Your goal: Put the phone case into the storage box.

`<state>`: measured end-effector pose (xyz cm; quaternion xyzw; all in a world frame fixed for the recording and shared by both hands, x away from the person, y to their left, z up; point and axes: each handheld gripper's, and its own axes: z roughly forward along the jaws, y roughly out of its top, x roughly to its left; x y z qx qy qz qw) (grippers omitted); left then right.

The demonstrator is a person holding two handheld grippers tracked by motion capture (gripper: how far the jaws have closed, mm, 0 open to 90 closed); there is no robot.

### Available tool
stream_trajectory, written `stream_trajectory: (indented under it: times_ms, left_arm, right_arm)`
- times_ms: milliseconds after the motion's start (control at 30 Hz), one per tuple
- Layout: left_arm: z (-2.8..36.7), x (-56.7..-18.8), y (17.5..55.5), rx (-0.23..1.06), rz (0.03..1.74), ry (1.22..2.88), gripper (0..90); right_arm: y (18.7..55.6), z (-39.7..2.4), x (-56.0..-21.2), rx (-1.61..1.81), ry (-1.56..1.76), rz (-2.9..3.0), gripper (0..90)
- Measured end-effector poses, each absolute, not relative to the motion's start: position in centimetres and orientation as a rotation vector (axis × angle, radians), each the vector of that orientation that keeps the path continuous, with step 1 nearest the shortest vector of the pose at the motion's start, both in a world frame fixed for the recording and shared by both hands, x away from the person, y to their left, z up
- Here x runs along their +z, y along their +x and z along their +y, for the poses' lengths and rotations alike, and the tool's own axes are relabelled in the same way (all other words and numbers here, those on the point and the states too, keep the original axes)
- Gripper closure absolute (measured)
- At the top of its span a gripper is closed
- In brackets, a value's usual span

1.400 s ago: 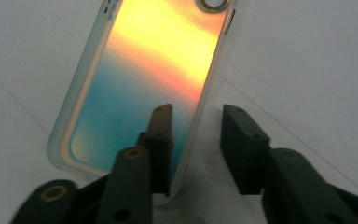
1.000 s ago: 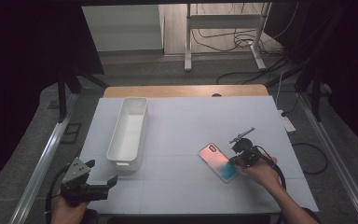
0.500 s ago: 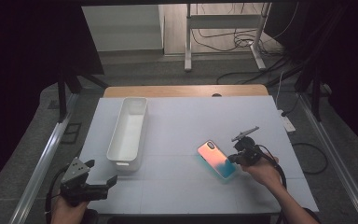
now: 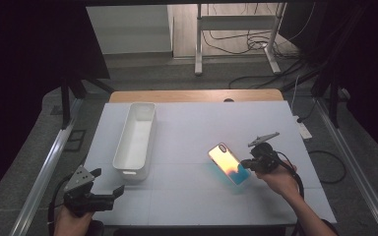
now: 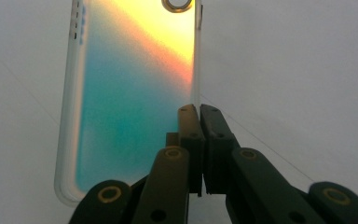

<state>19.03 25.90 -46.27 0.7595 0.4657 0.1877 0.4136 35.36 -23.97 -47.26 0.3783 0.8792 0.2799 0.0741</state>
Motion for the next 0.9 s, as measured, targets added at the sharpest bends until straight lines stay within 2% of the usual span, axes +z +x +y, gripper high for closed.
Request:
stream_trajectory:
  times_ms: [333,900]
  left_arm:
    - [25.9,-46.2,19.7,0.432,1.143,1.883,0.9]
    - [23.0,-45.0,21.9,0.347,1.028,1.855,0.0]
  right_arm:
    - [35.0,-24.0,-46.5,0.901,1.130,2.610,88.4]
    - [34.4,-23.9,-45.2,0.991,1.092,2.559,88.4]
